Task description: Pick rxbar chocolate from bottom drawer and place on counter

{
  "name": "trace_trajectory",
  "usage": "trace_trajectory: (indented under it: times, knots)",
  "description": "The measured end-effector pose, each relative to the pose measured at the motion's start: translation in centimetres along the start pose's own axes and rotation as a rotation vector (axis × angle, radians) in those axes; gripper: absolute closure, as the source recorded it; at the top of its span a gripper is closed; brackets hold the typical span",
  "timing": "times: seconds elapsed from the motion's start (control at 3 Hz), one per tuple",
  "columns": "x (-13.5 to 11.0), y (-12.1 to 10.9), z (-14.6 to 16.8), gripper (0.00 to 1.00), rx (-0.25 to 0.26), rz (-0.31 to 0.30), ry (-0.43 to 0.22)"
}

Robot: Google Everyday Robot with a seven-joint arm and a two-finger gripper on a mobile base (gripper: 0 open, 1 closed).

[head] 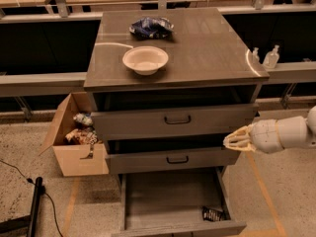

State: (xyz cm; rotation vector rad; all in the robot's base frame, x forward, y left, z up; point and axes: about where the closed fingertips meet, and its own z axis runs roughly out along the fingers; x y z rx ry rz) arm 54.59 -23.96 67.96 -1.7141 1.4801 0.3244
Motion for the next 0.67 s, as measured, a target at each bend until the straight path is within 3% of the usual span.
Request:
trace_trajectory:
  times: [0.33, 0.67]
  knots:
    - [-1.66, -2.22, -1.71, 1.0, 0.011, -0.033, 0.0]
    - [-1.78, -2.31, -1.56, 0.78, 0.008, -0.035, -0.003]
